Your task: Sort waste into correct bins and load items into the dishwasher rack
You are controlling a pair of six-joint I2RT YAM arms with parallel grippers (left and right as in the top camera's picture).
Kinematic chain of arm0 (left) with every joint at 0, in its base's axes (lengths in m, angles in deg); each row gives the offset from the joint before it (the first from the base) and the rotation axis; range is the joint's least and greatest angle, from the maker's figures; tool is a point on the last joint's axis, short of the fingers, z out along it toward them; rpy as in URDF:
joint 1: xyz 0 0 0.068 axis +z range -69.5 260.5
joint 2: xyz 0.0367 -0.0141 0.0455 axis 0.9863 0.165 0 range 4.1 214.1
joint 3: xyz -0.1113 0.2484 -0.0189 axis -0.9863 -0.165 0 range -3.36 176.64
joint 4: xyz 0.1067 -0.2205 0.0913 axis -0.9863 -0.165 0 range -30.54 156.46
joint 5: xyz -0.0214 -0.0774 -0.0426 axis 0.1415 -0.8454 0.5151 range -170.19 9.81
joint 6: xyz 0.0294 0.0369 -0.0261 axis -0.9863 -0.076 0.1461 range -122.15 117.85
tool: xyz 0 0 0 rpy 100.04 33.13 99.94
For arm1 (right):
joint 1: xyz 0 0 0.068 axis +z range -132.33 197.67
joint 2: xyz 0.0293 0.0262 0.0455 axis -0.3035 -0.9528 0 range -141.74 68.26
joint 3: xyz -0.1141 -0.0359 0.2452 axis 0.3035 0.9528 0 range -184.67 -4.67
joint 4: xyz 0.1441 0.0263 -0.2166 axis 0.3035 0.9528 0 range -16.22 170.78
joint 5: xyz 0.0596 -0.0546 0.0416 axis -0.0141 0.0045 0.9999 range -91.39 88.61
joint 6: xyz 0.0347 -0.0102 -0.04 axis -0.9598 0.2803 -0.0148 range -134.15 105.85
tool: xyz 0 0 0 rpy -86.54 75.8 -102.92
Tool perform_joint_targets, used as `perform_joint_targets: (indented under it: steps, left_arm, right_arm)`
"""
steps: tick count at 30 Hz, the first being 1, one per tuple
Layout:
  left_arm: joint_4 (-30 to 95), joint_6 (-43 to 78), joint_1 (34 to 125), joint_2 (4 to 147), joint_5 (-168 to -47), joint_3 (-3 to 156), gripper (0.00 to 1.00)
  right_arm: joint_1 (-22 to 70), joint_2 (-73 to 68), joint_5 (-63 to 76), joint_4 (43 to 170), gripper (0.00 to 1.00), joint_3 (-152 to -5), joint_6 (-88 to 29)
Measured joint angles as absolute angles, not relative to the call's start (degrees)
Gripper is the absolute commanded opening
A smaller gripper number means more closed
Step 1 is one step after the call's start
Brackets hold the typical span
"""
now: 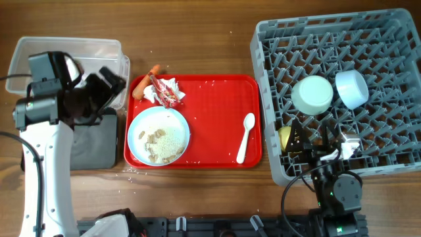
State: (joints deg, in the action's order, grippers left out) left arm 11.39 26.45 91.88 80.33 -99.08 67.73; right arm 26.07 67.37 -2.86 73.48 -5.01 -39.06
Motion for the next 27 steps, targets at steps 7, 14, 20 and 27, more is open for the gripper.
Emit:
perform_joint_targets:
  steps: [7, 14, 20, 27]
  left_arm:
    - [18.8, 21.7, 67.9, 94.6, -82.9, 67.9, 0.66]
    - [28.2, 22.5, 64.1, 111.4, -74.4, 67.9, 0.31]
    - [28.8, 23.7, 64.1, 111.7, -77.0, 67.9, 0.04]
    - [23.4, 23.7, 64.3, 100.5, -79.7, 70.1, 0.04]
  right_arm:
    - [26.1, 67.4, -2.9, 73.5, 1.0, -5.0, -39.1]
    - [26.1, 67.4, -2.9, 73.5, 1.0, -5.0, -39.3]
    - [26.1, 67.4, -2.9, 73.5, 1.0, -5.0, -39.5]
    - [26.1, 67.4, -2.9, 73.5, 1.0, -5.0, -39.5]
